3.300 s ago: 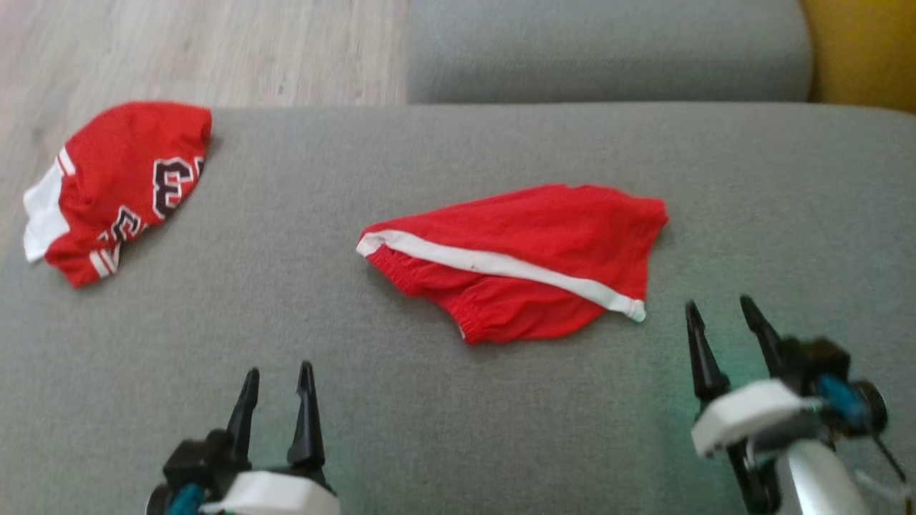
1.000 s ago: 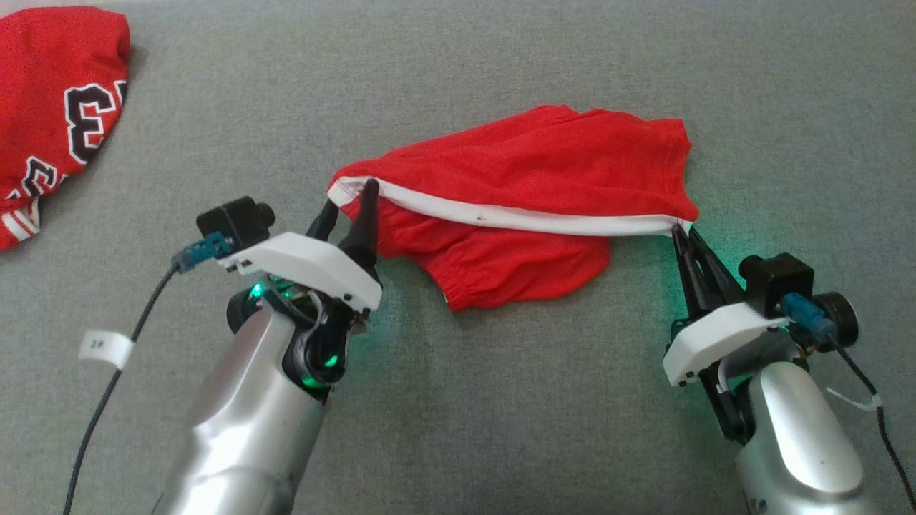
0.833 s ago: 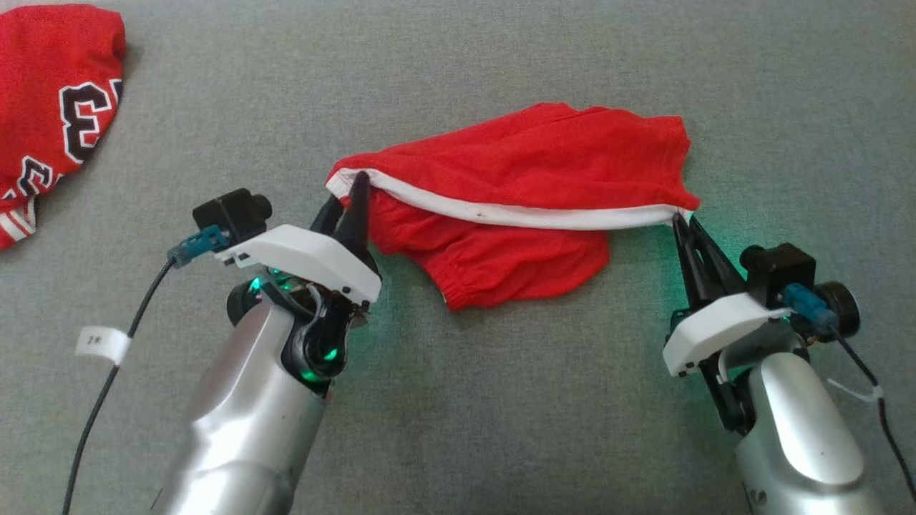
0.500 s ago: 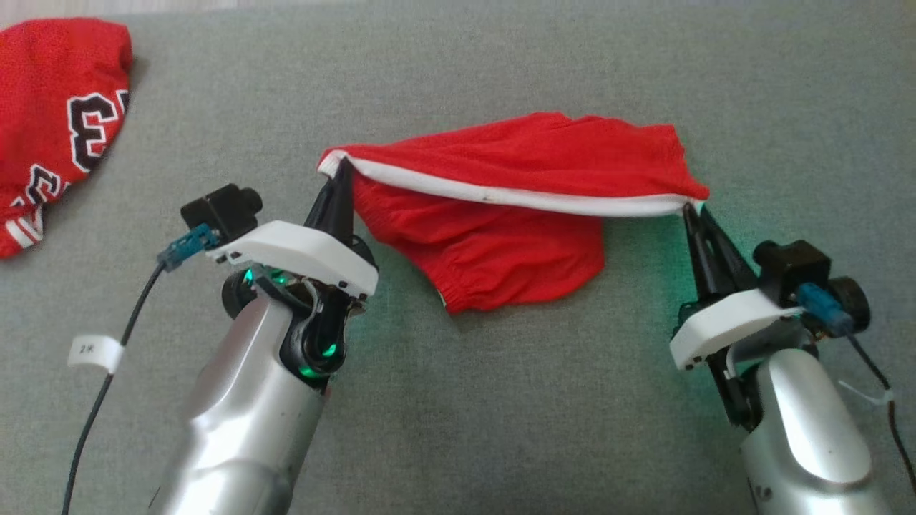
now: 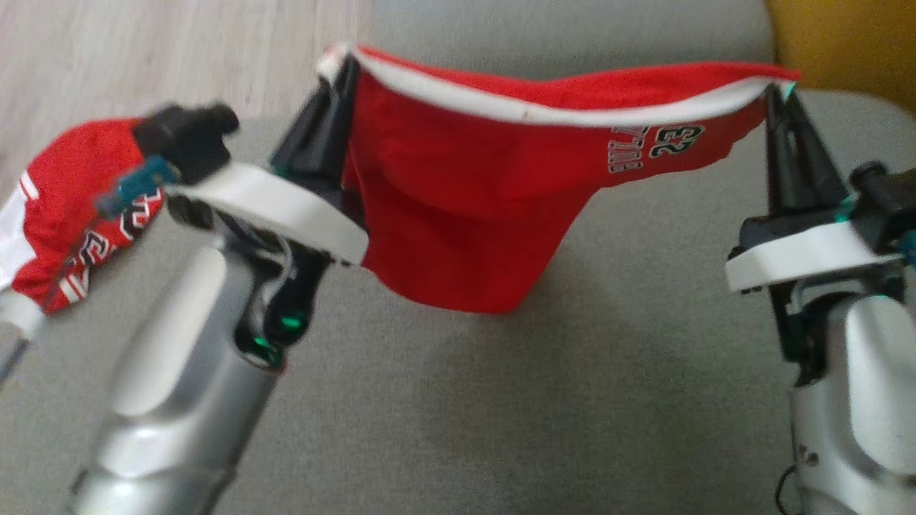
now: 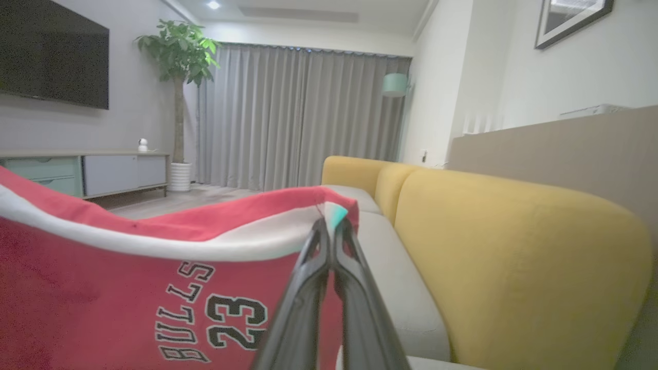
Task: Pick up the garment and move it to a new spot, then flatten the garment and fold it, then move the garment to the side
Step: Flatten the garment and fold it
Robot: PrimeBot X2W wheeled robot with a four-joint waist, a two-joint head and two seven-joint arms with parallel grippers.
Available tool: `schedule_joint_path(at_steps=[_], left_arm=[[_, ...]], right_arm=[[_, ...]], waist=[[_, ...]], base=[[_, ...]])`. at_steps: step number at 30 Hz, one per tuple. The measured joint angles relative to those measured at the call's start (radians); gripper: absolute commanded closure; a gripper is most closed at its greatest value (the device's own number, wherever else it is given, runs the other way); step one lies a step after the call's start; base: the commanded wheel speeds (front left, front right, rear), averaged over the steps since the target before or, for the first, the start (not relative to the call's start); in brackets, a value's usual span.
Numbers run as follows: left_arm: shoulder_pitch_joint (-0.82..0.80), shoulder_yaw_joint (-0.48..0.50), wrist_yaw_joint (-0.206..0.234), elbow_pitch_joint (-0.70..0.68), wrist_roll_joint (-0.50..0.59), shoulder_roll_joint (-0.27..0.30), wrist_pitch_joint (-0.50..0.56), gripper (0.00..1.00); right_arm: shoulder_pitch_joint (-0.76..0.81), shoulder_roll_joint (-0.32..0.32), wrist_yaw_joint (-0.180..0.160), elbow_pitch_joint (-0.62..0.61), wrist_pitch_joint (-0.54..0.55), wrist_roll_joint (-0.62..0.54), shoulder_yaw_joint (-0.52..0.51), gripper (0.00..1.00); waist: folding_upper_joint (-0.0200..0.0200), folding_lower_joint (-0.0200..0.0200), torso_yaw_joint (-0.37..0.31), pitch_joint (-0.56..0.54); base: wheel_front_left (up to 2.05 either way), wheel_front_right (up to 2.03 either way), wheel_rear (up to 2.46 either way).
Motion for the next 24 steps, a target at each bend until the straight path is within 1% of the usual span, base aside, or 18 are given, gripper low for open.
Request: schedule_joint_path(at_steps=[3,6,9,11,15,18,19,20,21,24], left_arm=[[-0.048,-0.002,0.02,-0.12,0.017,0.042,0.06,1.0],[-0.108,0.0,0.032,-0.209,0.02,0.068,0.116,1.0],[-0.149,-0.001,0.041,-0.233,0.036,0.085,0.158,1.0],[-0.167,-0.008,0.042,-0.23,0.061,0.105,0.173,1.0],[-0.215,-0.013,0.048,-0.182,0.085,0.108,0.179,1.0],[-0.281,-0.015,0.038,-0.114,0.109,0.104,0.158,1.0],[-0.308,-0.014,0.03,-0.09,0.12,0.101,0.144,1.0],[-0.372,-0.013,0.016,-0.04,0.15,0.099,0.1,1.0],[-0.372,-0.013,0.016,-0.04,0.15,0.099,0.1,1.0],[-0.461,0.003,-0.009,0.025,0.167,0.08,0.023,1.0]], right_arm=[[-0.004,-0.004,0.0,-0.112,0.064,-0.006,-0.001,1.0],[-0.039,-0.026,0.0,-0.199,0.126,-0.005,0.003,1.0],[-0.088,-0.056,0.0,-0.239,0.179,0.001,0.006,1.0],[-0.113,-0.066,0.0,-0.237,0.207,0.018,0.008,1.0],[-0.182,-0.088,0.0,-0.156,0.242,0.035,0.014,1.0],[-0.274,-0.089,0.0,-0.066,0.237,0.04,0.019,1.0],[-0.312,-0.088,0.0,-0.036,0.225,0.039,0.02,1.0],[-0.4,-0.084,0.0,0.021,0.195,0.029,0.021,1.0],[-0.4,-0.084,0.0,0.021,0.195,0.029,0.021,1.0],[-0.527,-0.074,0.0,0.082,0.14,-0.013,0.027,1.0]], waist=[[0.0,-0.0002,-0.01,-0.044],[0.0,-0.0002,-0.028,-0.063],[0.0,-0.0001,-0.042,-0.057],[0.0,0.0,-0.048,-0.042],[0.0,0.0003,-0.059,0.014],[0.0,0.0004,-0.069,0.071],[0.0,0.0004,-0.073,0.091],[0.0,0.0005,-0.082,0.134],[0.0,0.0005,-0.082,0.134],[0.0,0.0006,-0.094,0.196]], base=[[0.0,0.0,0.0],[0.0,0.0,0.0],[0.0,0.0,0.0],[0.0,0.0,0.0],[0.0,0.0,0.0],[0.0,0.0,0.0],[0.0,0.0,0.0],[0.0,0.0,0.0],[0.0,0.0,0.0],[0.0,0.0,0.0]])
